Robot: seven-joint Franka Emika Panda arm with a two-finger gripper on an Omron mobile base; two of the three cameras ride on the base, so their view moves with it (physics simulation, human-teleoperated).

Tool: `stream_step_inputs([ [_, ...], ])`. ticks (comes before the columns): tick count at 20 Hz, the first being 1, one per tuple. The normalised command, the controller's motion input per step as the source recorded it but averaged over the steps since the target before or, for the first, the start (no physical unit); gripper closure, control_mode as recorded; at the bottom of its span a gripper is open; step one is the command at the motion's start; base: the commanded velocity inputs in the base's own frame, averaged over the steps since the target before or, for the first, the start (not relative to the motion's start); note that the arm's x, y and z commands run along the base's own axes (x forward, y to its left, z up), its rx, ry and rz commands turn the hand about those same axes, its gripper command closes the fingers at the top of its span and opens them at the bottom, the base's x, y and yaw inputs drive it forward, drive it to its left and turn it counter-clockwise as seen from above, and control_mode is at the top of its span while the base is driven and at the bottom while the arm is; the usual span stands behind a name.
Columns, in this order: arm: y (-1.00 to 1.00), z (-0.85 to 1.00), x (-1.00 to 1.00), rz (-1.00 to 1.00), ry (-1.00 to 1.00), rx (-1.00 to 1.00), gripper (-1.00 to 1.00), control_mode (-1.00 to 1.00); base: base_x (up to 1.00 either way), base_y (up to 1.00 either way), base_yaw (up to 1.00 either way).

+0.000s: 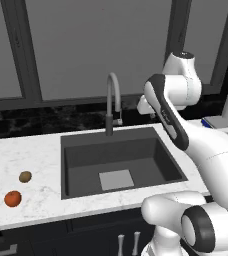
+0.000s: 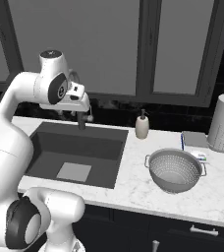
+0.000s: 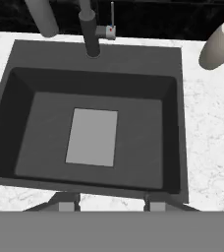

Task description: Put the colander in the sink, put the orange, kiwi in the colander, and turn on the sink faucet and pour water over the colander.

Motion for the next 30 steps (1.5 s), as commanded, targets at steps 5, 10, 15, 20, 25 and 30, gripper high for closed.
stream_step_inputs([
  [5, -0.53, 0.0, -0.06, 0.0, 0.03, 0.0, -1.0, -1.0, 0.0, 0.0, 0.0],
  [10, -1.0, -0.05, -0.53, 0.0, 0.2, 0.09, -1.0, -1.0, 0.0, 0.0, 0.0],
  [15, -1.0, -0.19, -0.52, 0.0, 0.09, 0.01, -1.0, -1.0, 0.0, 0.0, 0.0],
  [20, -0.85, -0.15, -0.34, 0.0, 0.0, 0.0, -1.0, -1.0, 0.0, 0.0, 0.0],
  [25, -0.53, -0.23, -0.1, 0.0, 0.01, -0.05, -1.0, -1.0, 0.0, 0.0, 0.0],
  [30, -0.34, -0.45, 0.0, 0.0, 0.0, -0.15, -1.0, -1.0, 0.0, 0.0, 0.0],
])
